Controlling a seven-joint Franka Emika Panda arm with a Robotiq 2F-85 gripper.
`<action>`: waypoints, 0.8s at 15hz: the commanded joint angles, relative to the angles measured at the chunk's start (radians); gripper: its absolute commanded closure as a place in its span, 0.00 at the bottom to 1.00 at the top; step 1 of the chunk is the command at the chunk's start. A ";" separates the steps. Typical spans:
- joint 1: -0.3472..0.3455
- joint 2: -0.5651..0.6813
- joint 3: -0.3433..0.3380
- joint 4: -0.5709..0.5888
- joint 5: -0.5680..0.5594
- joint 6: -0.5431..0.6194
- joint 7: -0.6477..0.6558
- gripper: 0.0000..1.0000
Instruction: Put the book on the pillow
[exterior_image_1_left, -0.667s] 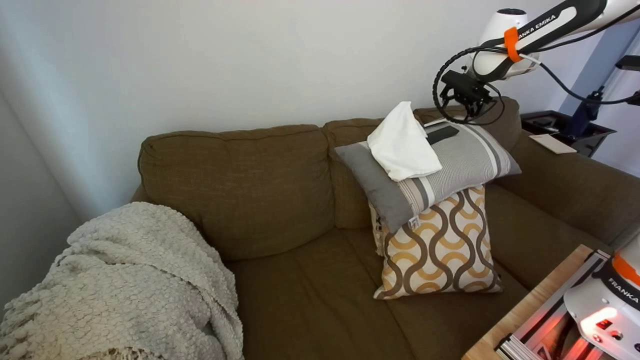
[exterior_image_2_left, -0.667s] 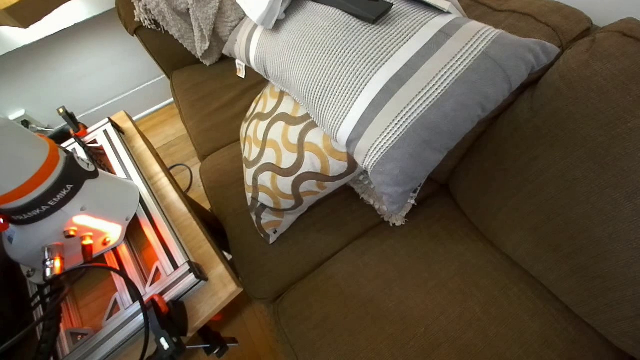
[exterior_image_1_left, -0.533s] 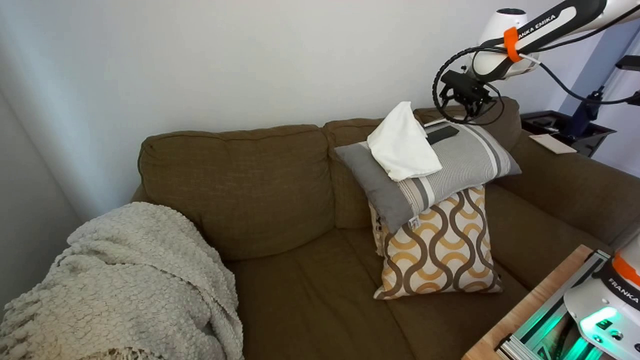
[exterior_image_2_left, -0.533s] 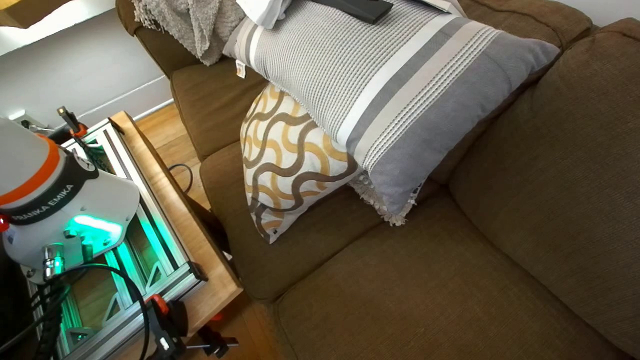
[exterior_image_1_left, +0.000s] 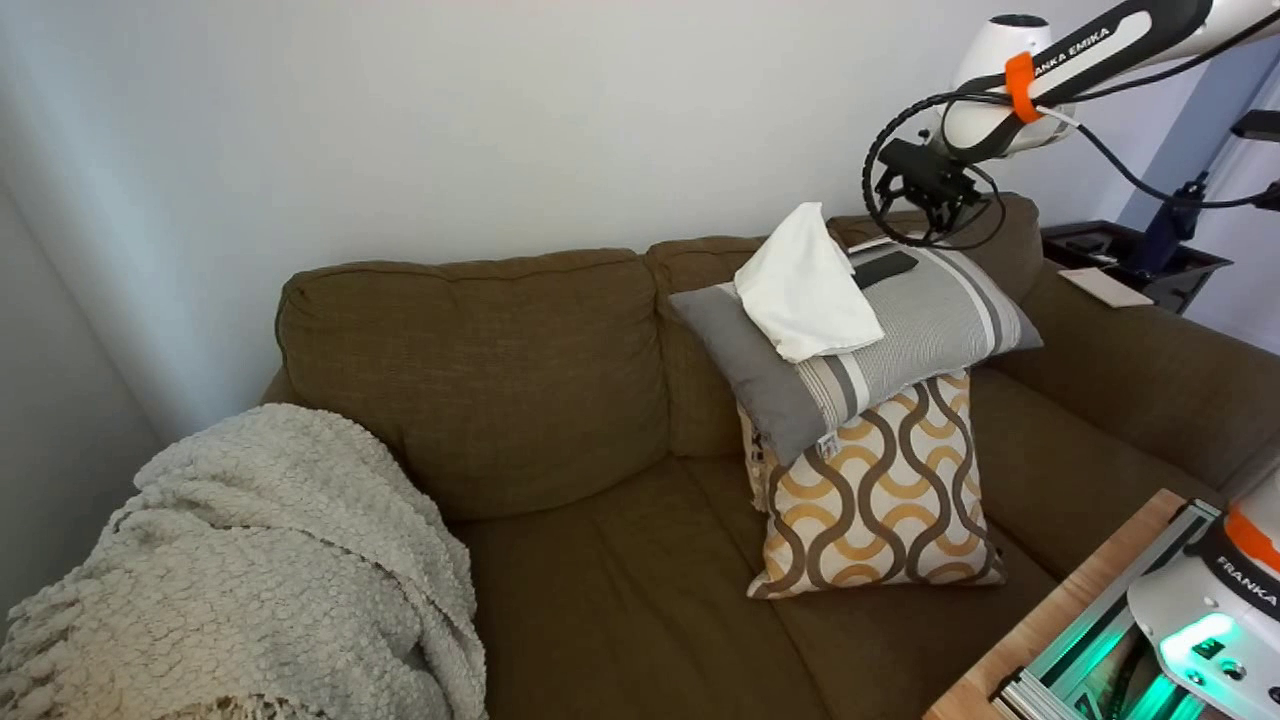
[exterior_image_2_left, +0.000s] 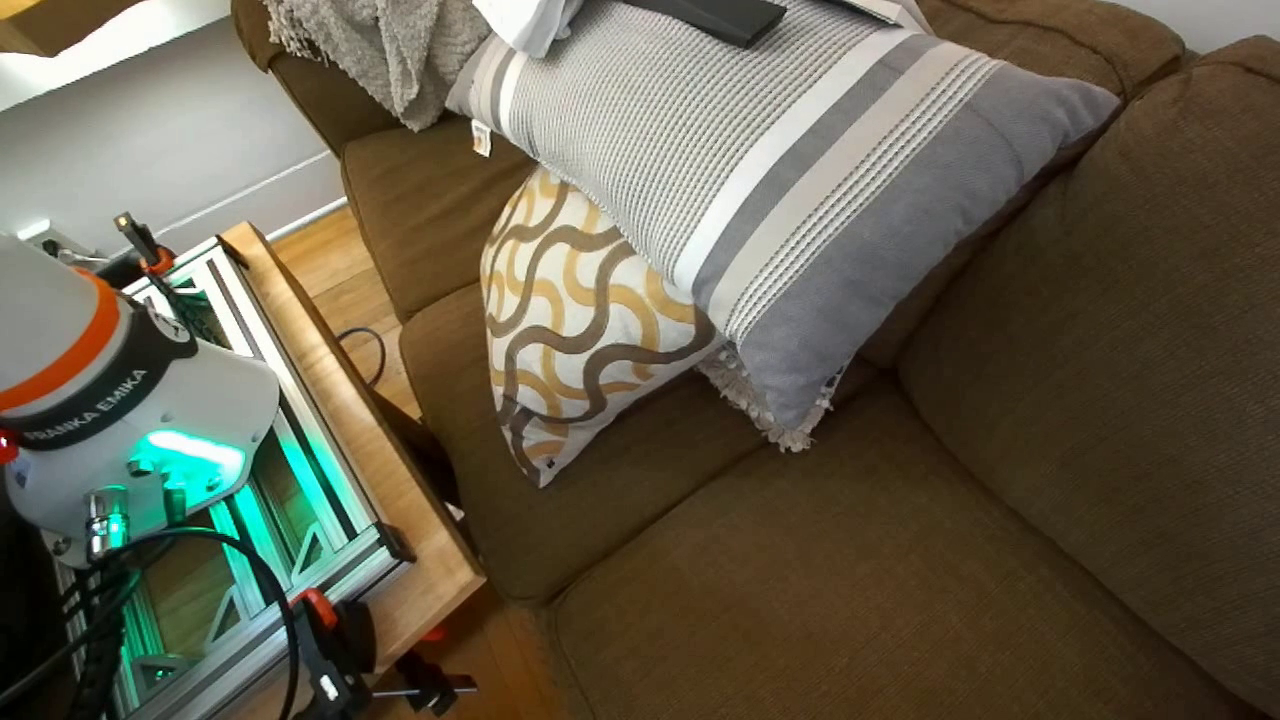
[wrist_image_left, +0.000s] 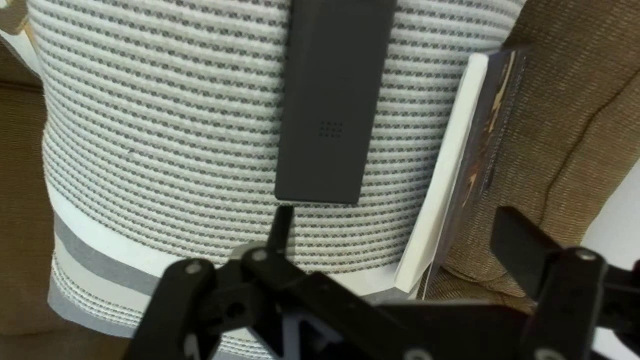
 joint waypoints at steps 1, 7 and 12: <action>0.042 0.015 -0.051 0.002 -0.015 0.065 0.044 0.00; 0.041 0.053 -0.046 0.033 0.022 0.073 0.040 0.00; 0.043 0.000 -0.042 0.003 0.009 -0.001 -0.008 0.00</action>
